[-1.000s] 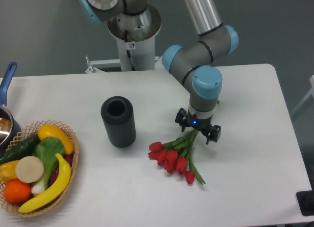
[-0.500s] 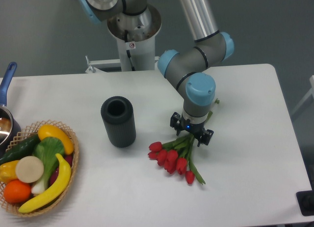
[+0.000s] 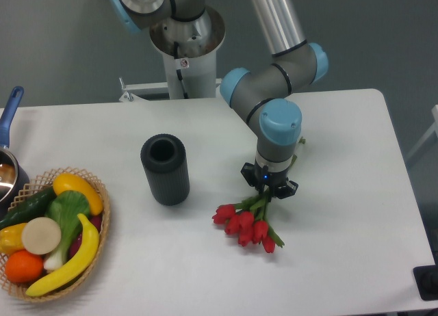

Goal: Pick up the flowers from the table
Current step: 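Lift the grasped tulip bunch up off the table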

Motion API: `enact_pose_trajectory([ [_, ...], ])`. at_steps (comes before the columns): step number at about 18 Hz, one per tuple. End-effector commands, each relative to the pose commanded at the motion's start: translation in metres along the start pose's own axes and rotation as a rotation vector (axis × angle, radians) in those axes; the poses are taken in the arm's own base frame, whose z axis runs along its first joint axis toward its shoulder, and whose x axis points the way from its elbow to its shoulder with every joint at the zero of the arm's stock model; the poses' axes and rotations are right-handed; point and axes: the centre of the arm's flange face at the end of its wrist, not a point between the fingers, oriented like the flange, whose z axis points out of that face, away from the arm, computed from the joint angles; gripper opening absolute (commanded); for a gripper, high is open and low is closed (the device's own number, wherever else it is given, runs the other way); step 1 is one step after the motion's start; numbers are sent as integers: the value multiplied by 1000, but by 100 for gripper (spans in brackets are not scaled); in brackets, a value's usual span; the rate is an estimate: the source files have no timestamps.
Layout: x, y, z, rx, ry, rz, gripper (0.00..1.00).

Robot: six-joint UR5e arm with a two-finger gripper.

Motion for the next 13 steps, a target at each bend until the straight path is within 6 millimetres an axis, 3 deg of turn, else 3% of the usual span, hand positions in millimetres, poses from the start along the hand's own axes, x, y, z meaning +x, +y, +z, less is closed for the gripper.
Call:
enact_pose_trajectory([
  [8,-33,6,-53,25,-77,-23,0],
  [13,-69,13,-108,-18,-6,-67,0],
])
